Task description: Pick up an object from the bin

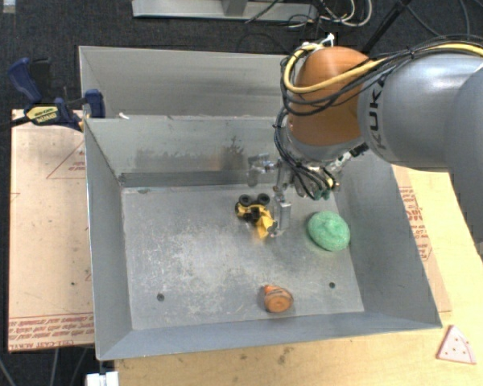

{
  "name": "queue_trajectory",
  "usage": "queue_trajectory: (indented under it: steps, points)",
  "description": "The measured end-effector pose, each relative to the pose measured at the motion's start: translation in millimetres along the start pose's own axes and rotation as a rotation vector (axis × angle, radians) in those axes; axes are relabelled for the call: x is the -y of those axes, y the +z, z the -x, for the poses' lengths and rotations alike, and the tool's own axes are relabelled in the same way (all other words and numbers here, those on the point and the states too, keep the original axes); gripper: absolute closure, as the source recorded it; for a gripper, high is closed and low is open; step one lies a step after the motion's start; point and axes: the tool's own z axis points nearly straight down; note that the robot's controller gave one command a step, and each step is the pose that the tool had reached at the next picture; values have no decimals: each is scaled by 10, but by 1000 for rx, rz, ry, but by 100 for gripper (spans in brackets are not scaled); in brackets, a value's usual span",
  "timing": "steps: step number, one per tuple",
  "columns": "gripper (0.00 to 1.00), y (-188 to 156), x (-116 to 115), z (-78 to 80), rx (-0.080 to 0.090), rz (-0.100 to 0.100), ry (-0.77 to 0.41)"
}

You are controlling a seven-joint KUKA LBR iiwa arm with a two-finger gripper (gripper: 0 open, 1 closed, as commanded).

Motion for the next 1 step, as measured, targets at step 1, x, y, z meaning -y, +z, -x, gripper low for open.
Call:
queue_trajectory:
  steps: [1]
  points:
    - [100,227,88,112,4,3,-44]
